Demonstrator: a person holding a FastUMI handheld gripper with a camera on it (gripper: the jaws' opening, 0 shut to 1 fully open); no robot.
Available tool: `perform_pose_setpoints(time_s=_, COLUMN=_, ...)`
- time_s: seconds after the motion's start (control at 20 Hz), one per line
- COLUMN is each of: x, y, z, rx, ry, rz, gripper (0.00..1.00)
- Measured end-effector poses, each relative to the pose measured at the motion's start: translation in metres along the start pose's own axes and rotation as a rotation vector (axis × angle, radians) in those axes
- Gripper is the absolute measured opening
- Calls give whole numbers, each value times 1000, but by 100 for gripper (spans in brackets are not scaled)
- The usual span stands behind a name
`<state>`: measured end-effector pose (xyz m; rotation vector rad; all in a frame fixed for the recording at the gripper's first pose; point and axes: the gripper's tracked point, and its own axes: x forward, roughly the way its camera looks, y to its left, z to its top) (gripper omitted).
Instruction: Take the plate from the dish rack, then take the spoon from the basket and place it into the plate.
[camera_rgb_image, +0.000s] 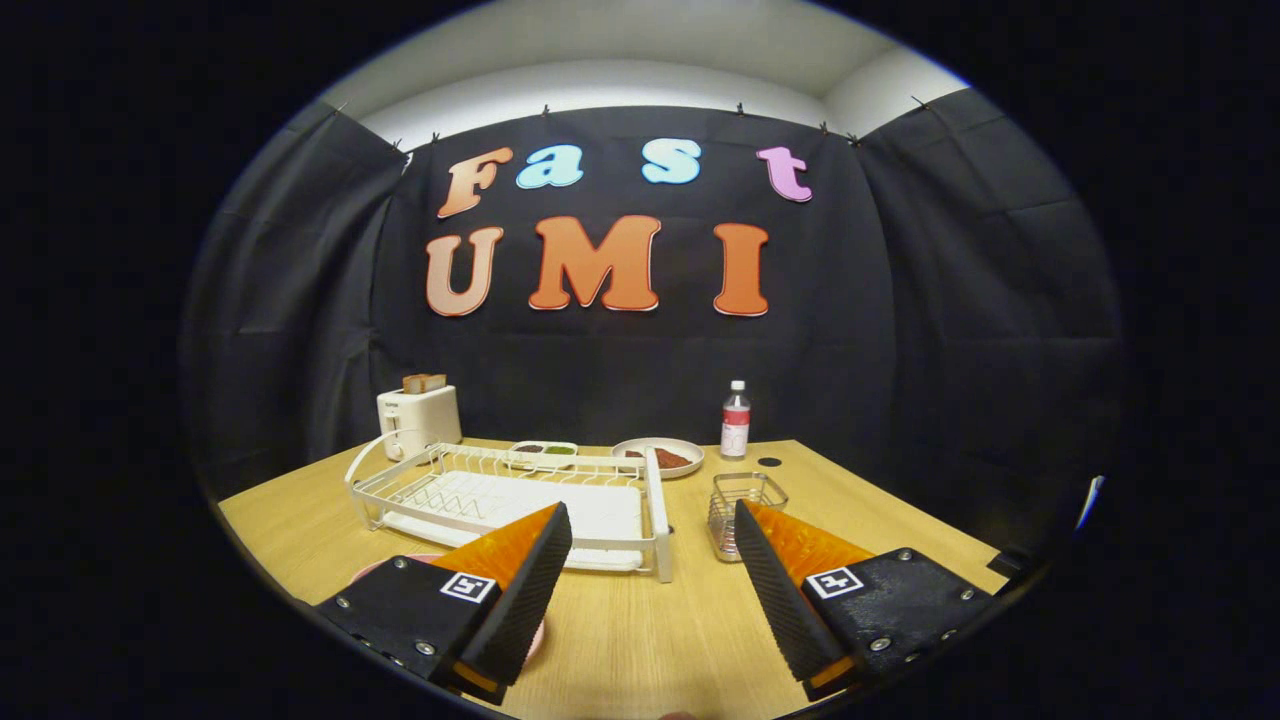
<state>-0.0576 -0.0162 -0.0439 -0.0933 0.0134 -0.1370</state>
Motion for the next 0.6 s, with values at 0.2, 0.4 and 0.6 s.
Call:
perform_pose_setpoints(time_s=0.2, x=-5, y=-30, z=-1, rx=-20, ry=9, rz=-29, gripper=97)
perform_pose_setpoints(time_s=0.4, x=-11, y=-50, z=-9, rx=-19, ry=23, rz=-53, gripper=97)
perform_pose_setpoints(time_s=0.6, x=-16, y=-69, z=-17, rx=-34, ry=34, rz=-86, gripper=97)
